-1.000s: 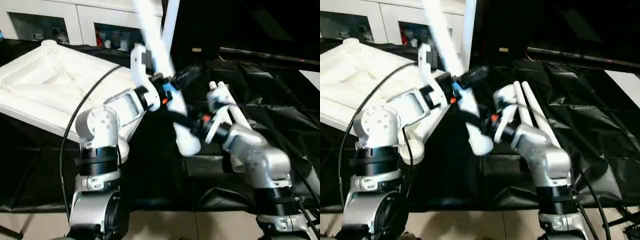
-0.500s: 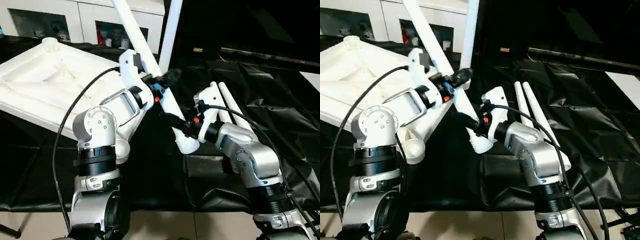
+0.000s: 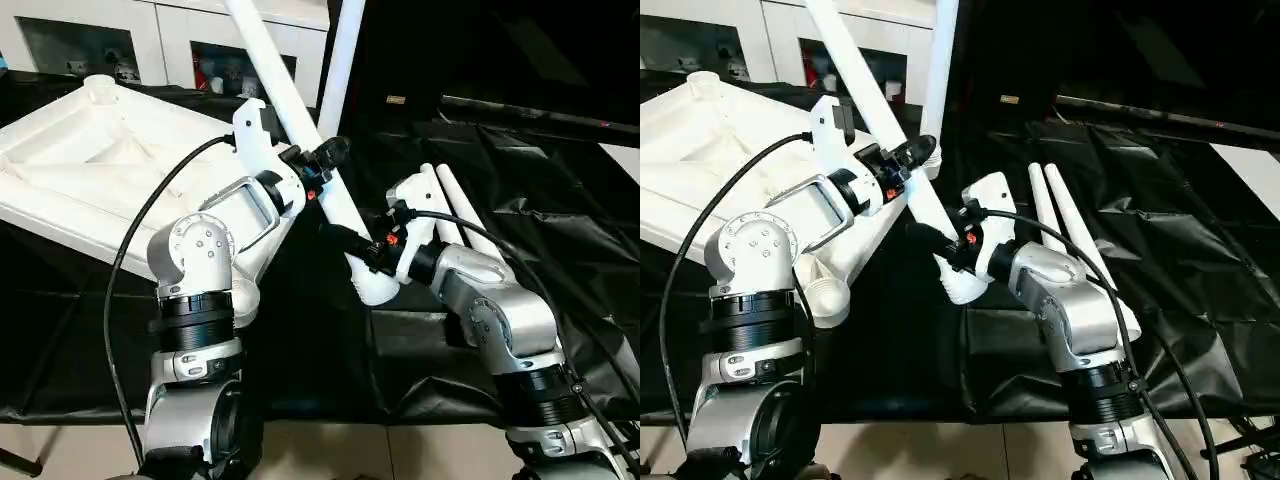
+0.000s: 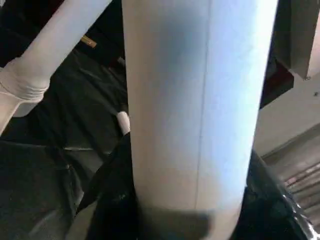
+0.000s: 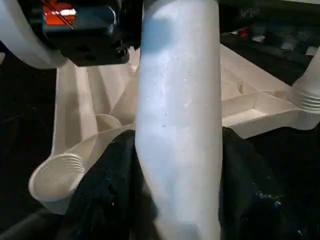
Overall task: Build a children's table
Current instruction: Pick table leg
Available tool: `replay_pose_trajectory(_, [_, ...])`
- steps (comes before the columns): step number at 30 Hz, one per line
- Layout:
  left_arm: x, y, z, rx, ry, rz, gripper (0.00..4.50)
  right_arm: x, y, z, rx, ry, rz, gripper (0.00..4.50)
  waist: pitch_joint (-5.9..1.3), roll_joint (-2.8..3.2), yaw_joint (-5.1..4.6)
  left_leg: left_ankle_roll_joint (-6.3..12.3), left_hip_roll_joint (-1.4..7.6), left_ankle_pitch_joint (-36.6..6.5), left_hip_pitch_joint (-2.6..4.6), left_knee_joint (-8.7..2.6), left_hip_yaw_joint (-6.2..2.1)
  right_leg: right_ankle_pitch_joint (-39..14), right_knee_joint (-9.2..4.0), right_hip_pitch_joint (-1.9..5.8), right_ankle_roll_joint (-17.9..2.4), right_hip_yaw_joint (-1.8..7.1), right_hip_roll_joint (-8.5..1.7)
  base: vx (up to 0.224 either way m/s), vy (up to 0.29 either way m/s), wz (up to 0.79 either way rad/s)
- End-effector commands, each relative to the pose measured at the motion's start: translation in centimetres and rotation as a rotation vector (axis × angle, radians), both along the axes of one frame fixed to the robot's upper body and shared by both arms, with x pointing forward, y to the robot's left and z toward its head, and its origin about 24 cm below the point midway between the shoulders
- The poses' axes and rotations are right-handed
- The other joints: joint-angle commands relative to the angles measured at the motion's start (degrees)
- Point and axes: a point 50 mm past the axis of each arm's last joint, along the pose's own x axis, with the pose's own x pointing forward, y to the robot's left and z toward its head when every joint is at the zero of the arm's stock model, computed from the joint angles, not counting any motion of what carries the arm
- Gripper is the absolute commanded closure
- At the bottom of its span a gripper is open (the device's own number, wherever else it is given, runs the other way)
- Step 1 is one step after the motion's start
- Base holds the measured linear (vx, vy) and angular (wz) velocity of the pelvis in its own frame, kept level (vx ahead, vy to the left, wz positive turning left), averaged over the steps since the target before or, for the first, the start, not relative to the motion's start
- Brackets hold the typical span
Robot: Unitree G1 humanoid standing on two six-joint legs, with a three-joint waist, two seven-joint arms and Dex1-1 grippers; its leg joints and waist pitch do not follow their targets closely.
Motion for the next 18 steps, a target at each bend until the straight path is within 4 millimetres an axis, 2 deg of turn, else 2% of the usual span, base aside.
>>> replay_pose_trajectory(1, [-0.1, -0.9, 0.3, 0.047, -0.022, -0.033, 2.67, 0.5, -0.4, 0.7, -0.019, -0.034, -0.029, 2.29, -4.13, 0.68, -0.11, 0.61, 0.27, -3.6, 0.28, -3.35, 0.19, -5.2, -4.13, 3.58, -6.7, 2.8, -3.68, 0.0, 0.0, 0.0])
replay_pose_trajectory(2, [-0.1, -1.0, 0.4, 0.049, -0.026, -0.038, 2.68, 0.6, -0.5, 0.7, -0.008, -0.022, -0.033, 1.94, -4.14, 0.64, -0.14, 0.48, 0.27, -3.9, 0.3, -3.34, 0.2, -5.3, -4.11, 3.64, -6.7, 2.79, -3.69, 0.0, 0.0, 0.0])
replay_pose_trajectory(4, [-0.2, -1.0, 0.6, 0.061, -0.042, -0.054, 2.69, 0.8, -0.7, 0.9, 0.037, 0.002, -0.045, 1.94, -4.2, 0.76, -0.22, 0.47, 0.29, -4.0, 0.35, -3.33, 0.2, -4.8, -4.02, 3.59, -7.0, 2.82, -3.67, 0.0, 0.0, 0.0])
replay_pose_trajectory(6, [-0.3, -1.2, 1.2, 0.1, -0.094, -0.111, 2.7, 0.7, -1.1, 1.4, 0.059, 0.011, 0.001, 1.6, -4.21, 0.68, -0.13, 0.76, 0.25, -3.8, 0.39, -3.38, 0.2, -4.7, -3.96, 3.67, -6.9, 2.79, -3.62, 0.0, 0.0, 0.0])
replay_pose_trajectory(11, [-0.8, -1.6, 2.3, 0.133, -0.172, -0.236, 2.7, 0.6, -1.9, 1.8, 0.059, 0.057, 0.054, 1.23, -4.28, 0.55, -0.01, 0.73, 0.16, -2.4, 0.45, -3.28, 0.25, -2.9, -3.67, 3.81, -7.5, 2.79, -3.54, 0.0, 0.0, 0.0])
replay_pose_trajectory(12, [-1.0, -1.7, 2.8, 0.147, -0.212, -0.305, 2.7, 0.3, -2.4, 2.1, 0.073, 0.098, 0.115, 1.19, -4.25, 0.5, 0.06, 0.86, 0.12, -2.3, 0.4, -3.26, 0.29, -2.9, -3.63, 3.89, -7.8, 2.79, -3.56, 0.0, 0.0, 0.0])
replay_pose_trajectory(16, [-1.1, -1.3, 4.2, 0.151, -0.268, -0.39, 2.7, -0.4, -3.6, 2.7, 0.076, 0.178, 0.231, 1.19, -4.22, 0.49, 0.22, 0.87, 0.26, -1.9, 0.25, -3.2, 0.3, -2.5, -3.57, 4.01, -8.4, 2.85, -3.73, 0.0, 0.0, 0.0])
replay_pose_trajectory(18, [-1.3, -1.3, 4.4, 0.148, -0.28, -0.42, 2.7, -0.4, -3.8, 2.8, 0.073, 0.188, 0.236, 1.19, -4.17, 0.37, 0.12, 0.85, 0.21, -2.2, 0.26, -3.16, 0.38, -3.8, -3.7, 3.93, -8.5, 2.85, -3.74, 0.0, 0.0, 0.0])
